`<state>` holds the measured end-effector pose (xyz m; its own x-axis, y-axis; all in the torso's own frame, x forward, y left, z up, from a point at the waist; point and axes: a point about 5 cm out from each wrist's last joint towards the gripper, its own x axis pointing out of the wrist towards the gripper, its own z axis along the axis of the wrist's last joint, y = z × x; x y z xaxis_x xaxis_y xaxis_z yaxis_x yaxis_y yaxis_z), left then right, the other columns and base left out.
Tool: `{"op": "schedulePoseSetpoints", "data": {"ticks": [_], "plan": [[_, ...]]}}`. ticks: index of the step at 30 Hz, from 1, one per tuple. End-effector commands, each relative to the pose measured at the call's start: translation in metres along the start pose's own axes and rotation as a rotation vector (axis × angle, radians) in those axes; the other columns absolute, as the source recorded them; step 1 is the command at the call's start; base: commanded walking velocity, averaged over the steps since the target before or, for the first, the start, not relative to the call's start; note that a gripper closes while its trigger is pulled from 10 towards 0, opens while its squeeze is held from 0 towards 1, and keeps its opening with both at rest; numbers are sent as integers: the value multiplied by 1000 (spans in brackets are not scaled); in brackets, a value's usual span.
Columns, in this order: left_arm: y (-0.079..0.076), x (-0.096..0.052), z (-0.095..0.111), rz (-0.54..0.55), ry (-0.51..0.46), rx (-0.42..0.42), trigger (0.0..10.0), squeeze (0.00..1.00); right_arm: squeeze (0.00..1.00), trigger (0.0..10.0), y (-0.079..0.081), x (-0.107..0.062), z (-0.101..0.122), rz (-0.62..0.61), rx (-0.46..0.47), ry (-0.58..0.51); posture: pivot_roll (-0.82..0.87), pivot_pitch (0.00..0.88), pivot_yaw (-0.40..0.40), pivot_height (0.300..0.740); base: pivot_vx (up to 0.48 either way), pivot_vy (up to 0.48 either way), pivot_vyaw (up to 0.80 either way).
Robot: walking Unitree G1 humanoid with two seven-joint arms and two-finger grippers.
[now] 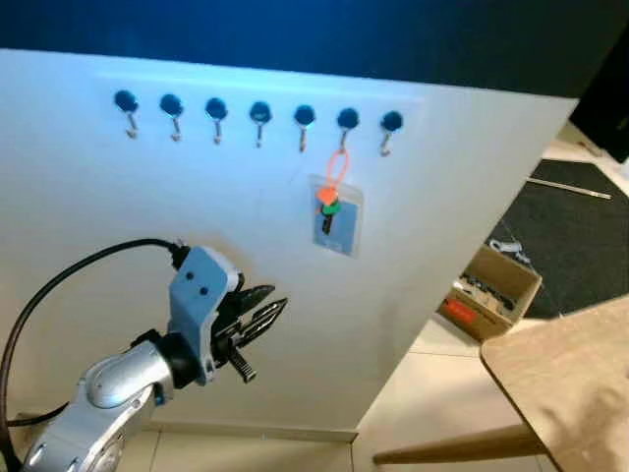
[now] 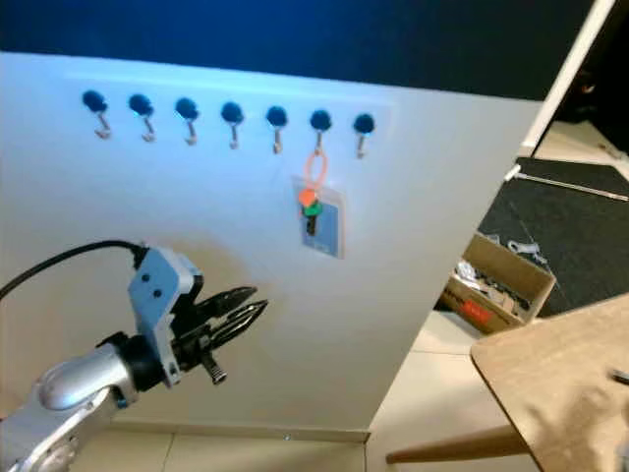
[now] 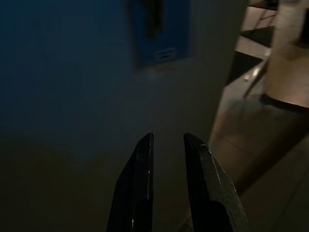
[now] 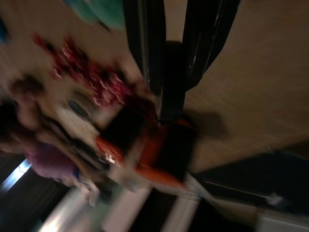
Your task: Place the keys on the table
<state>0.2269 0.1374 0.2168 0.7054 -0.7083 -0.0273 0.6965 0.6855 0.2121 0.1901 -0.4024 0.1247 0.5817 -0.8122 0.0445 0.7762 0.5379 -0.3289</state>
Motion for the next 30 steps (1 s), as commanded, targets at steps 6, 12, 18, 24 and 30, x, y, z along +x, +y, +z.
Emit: {"op": "schedulePoseSetpoints", "data": {"ticks": [6, 12, 18, 24, 30], "plan": [[-2, 0, -6, 13, 17, -7, 10000, 0, 94, 10000, -29, -2, -50, -113, -135, 190, 118, 162, -50, 740, 0, 0, 0], [-1, -1, -8, 25, 26, -2, 10000, 0, 1000, 10000, -32, 2, -61, -124, -166, 214, 132, 165, -41, 740, 0, 0, 0], [0, -1, -9, 31, 27, 0, 10000, 0, 1000, 10000, -18, 6, -52, -90, -121, 159, 136, 163, -40, 740, 0, 0, 0], [2, -1, -10, 64, 27, 3, 10000, 0, 1000, 10000, -3, 13, -22, -68, -12, -8, 136, 163, -40, 740, 0, 0, 0], [11, 2, -8, 135, 11, 22, 10000, 0, 0, 10000, 41, 9, 25, 96, 116, -215, 136, 157, -35, 740, 0, 0, 0]]}}
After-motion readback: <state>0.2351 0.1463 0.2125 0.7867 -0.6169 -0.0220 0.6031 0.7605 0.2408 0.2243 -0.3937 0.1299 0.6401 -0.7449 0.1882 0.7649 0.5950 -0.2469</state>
